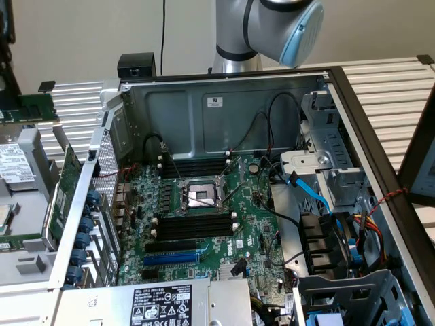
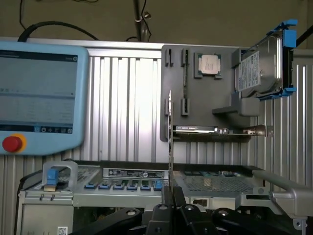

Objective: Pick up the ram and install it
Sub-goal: 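Pick up the ram and move it above insertion slot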

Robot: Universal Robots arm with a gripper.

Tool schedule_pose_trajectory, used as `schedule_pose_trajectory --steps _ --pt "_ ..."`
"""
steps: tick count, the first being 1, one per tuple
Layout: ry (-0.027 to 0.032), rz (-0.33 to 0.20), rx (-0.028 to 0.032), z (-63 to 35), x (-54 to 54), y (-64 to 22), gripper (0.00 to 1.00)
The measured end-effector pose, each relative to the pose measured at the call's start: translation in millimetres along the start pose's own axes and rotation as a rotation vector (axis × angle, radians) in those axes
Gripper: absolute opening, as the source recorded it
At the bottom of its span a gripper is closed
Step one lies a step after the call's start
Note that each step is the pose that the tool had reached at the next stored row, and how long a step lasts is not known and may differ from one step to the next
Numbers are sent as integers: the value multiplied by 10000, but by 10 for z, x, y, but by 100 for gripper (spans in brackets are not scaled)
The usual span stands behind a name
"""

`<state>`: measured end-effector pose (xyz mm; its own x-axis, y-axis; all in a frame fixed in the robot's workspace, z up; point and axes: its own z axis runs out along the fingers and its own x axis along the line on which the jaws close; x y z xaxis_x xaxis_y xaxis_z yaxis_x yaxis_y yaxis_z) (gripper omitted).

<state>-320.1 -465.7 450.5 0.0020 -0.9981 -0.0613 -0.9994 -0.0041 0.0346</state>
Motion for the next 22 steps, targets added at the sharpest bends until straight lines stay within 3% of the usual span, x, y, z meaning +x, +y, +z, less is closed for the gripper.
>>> schedule_pose_trajectory --steps 6,22 --pt "2 -41 -42 -22 0 -262 12" --pt "-7 -74 -46 -39 2 -990 12"
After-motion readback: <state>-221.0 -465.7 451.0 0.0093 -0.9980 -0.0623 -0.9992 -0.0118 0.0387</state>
